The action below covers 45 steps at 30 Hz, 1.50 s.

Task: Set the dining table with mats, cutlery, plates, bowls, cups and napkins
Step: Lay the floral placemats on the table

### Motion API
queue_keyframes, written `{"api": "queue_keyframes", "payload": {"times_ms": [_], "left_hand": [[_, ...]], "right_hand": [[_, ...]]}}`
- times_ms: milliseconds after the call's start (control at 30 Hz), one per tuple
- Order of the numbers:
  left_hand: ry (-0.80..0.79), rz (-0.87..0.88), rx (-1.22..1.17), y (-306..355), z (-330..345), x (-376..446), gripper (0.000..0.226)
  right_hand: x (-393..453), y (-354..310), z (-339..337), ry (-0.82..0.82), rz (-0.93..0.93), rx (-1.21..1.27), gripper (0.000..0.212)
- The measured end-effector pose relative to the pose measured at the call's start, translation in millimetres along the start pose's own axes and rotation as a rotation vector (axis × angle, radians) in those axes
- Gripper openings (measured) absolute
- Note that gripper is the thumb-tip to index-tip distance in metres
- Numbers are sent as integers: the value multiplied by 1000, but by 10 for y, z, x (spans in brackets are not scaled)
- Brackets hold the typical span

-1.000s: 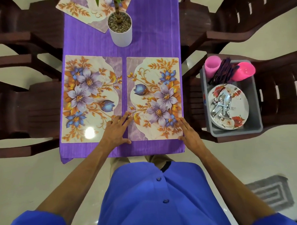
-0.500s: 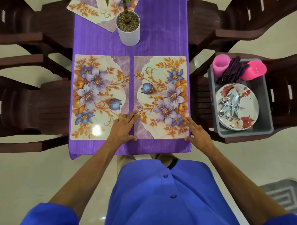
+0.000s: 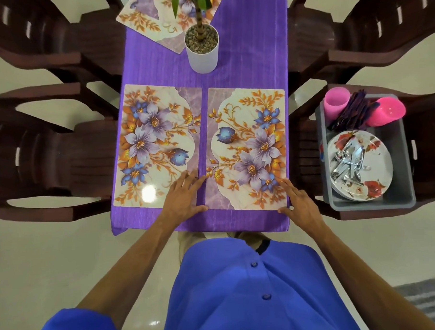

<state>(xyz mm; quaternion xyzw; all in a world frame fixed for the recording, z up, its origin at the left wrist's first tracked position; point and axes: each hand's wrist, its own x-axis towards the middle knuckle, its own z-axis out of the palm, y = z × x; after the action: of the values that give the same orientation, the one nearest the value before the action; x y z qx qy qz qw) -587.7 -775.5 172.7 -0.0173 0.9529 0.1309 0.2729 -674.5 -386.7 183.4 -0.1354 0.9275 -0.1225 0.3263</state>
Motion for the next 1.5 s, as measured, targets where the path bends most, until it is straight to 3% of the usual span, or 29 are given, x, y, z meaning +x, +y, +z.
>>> {"api": "queue_keyframes", "payload": {"times_ms": [333,833,1233,1500], "left_hand": [[-26,-60,30,95,-10,11,110],[-39,-66,17,84,-10,20,113],[-40,-73,4,104,-37,26,113],[-44,-75,-7,108,-47,14,111]], "right_hand": [[-15,-90,6,-4,88,42,102],[-47,-21,-40,-19,20,-11,99],[37,137,-146,-94,-39,-212,89],[198,138,-295,-96,-79,-247,96]]}}
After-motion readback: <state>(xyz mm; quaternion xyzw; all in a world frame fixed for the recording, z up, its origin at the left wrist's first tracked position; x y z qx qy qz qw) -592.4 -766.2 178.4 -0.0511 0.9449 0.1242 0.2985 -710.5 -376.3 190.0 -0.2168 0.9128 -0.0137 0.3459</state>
